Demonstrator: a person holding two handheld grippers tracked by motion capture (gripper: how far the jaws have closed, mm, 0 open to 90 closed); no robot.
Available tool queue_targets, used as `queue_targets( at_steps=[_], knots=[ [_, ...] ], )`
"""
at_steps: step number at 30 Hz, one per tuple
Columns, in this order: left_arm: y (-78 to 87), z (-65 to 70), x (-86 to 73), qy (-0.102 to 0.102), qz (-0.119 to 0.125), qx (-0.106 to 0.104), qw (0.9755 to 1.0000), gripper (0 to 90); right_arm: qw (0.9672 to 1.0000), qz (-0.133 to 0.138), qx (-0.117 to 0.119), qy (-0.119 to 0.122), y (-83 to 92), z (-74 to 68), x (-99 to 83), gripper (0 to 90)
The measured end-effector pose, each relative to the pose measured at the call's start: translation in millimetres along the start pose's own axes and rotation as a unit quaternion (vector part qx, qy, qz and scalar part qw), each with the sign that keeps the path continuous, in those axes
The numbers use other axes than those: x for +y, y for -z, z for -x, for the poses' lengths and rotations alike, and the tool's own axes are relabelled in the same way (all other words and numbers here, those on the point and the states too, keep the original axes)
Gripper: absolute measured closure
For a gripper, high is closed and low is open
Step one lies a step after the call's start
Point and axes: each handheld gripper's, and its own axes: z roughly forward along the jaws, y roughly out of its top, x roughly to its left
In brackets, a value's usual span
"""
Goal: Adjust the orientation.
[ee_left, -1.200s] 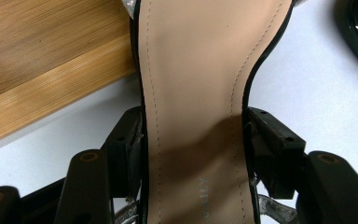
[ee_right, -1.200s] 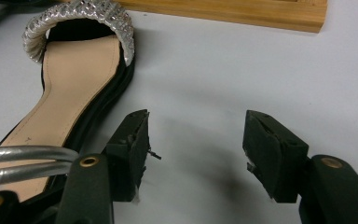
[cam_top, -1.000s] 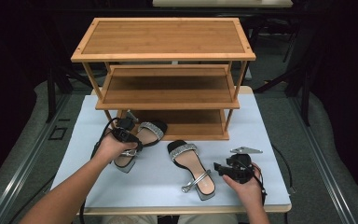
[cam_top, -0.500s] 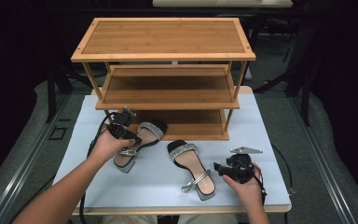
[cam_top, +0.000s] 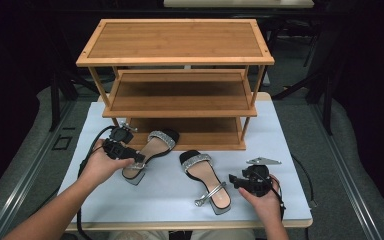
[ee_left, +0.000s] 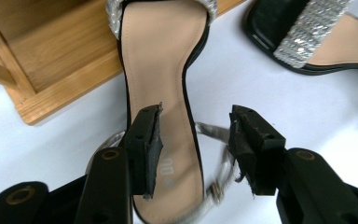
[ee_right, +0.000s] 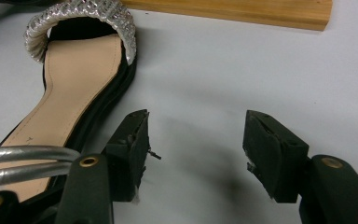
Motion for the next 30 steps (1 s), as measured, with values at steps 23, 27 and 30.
queue_targets(
  at_steps=[23,27,30],
  knots=[
    [27.9,-6.5,-49.7,-0.019,0.011,0.006,0.9998,76.7,1.0,0.001,-0.002,-0.003,-0.2,-0.8,-0.4,40.2],
    [23.0,-7.5,-58.3,-0.02,0.001,0.005,0.9998,82.2,1.0,0.003,-0.002,-0.002,0.0,-0.1,-0.6,40.2],
    [20.4,-10.0,-64.2,-0.014,0.002,0.0,0.9999,86.1,1.0,0.003,-0.001,-0.002,0.0,0.0,-0.6,40.2]
  ],
)
